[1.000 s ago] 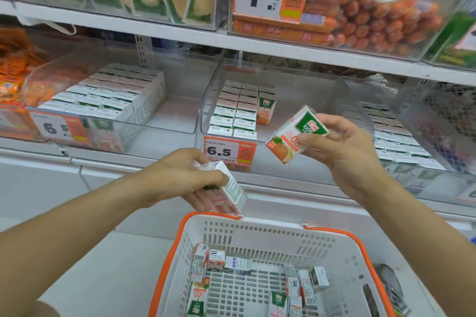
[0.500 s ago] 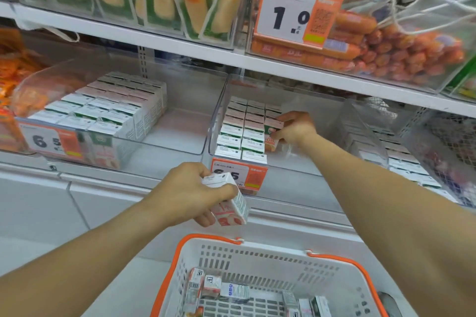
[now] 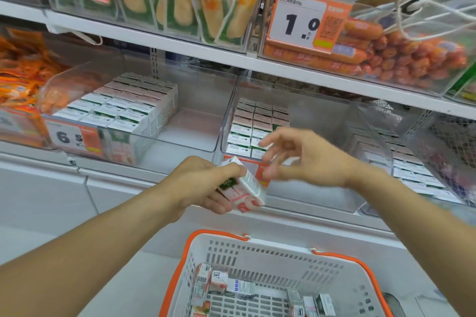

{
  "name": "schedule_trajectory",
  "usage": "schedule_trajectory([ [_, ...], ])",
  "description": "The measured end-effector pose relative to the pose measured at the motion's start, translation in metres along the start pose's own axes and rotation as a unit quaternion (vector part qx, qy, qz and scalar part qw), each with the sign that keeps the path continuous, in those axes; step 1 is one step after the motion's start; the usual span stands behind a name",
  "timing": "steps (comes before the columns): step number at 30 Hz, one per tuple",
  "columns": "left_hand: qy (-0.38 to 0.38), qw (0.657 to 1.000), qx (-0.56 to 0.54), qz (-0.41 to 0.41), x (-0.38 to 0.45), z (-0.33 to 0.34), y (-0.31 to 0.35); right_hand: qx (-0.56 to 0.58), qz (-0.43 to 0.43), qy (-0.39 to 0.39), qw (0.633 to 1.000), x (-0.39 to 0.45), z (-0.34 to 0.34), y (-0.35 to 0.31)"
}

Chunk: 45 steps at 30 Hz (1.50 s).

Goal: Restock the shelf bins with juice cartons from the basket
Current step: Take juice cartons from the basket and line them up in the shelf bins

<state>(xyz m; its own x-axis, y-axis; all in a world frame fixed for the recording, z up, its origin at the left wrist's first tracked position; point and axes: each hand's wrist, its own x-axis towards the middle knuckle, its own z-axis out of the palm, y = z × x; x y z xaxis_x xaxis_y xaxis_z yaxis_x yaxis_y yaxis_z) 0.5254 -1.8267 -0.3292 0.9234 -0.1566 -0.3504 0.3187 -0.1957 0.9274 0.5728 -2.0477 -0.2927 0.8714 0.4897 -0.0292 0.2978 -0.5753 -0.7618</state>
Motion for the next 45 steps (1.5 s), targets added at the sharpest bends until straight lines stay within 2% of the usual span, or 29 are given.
schedule_trajectory([
  [1,-0.008,1.000,-0.004,0.008,-0.004,0.001,0.002,-0.063,-0.001,-0.042,0.997,-0.010,0.010,-0.006],
  [2,-0.013,1.000,-0.003,0.019,-0.008,0.002,0.005,-0.122,-0.009,-0.048,0.991,-0.015,0.018,-0.009],
  [4,-0.018,0.999,0.014,0.044,-0.014,0.000,0.007,-0.154,-0.037,0.003,0.987,-0.018,0.031,-0.013],
  [7,-0.009,0.993,0.105,0.054,-0.021,-0.018,0.005,-0.023,-0.038,0.037,0.998,-0.016,0.038,-0.015],
  [9,0.026,0.975,0.206,0.075,-0.025,-0.033,0.002,0.072,-0.030,0.033,0.996,-0.012,0.042,-0.015],
  [10,0.042,0.971,0.214,0.101,-0.026,-0.039,0.001,0.107,-0.031,0.035,0.993,-0.009,0.047,-0.016],
  [13,0.068,0.976,0.120,0.167,-0.024,-0.052,-0.003,0.180,-0.031,0.062,0.981,0.004,0.067,-0.022],
  [17,0.107,0.959,0.116,0.235,-0.023,-0.075,-0.007,0.216,-0.028,0.084,0.972,0.017,0.079,-0.031],
  [19,0.132,0.946,0.132,0.264,-0.020,-0.093,-0.007,0.159,-0.045,0.112,0.980,0.021,0.075,-0.025],
  [21,0.162,0.930,0.169,0.284,-0.008,-0.112,-0.004,0.000,-0.068,0.162,0.984,0.025,0.070,-0.007],
  [23,0.176,0.914,0.203,0.305,0.012,-0.128,0.004,-0.178,-0.093,0.182,0.963,0.027,0.065,0.013],
  [25,0.166,0.902,0.238,0.320,0.040,-0.140,0.019,-0.290,-0.099,0.159,0.938,0.033,0.058,0.027],
  [29,0.166,0.879,0.332,0.299,0.115,-0.157,0.043,-0.356,-0.063,0.120,0.925,0.046,0.041,0.044],
  [33,0.192,0.852,0.414,0.257,0.190,-0.172,0.044,-0.330,-0.043,0.104,0.937,0.052,0.039,0.053],
  [35,0.205,0.825,0.481,0.213,0.216,-0.176,0.042,-0.316,-0.048,0.115,0.941,0.052,0.041,0.055],
  [38,0.236,0.730,0.615,0.183,0.237,-0.176,0.045,-0.316,-0.051,0.120,0.940,0.053,0.042,0.055],
  [39,0.238,0.708,0.641,0.179,0.242,-0.175,0.047,-0.315,-0.053,0.123,0.940,0.052,0.042,0.055],
  [43,0.254,0.652,0.695,0.162,0.258,-0.168,0.051,-0.320,-0.048,0.134,0.937,0.051,0.043,0.050],
  [45,0.259,0.638,0.708,0.154,0.261,-0.166,0.051,-0.327,-0.035,0.125,0.936,0.050,0.044,0.047],
])
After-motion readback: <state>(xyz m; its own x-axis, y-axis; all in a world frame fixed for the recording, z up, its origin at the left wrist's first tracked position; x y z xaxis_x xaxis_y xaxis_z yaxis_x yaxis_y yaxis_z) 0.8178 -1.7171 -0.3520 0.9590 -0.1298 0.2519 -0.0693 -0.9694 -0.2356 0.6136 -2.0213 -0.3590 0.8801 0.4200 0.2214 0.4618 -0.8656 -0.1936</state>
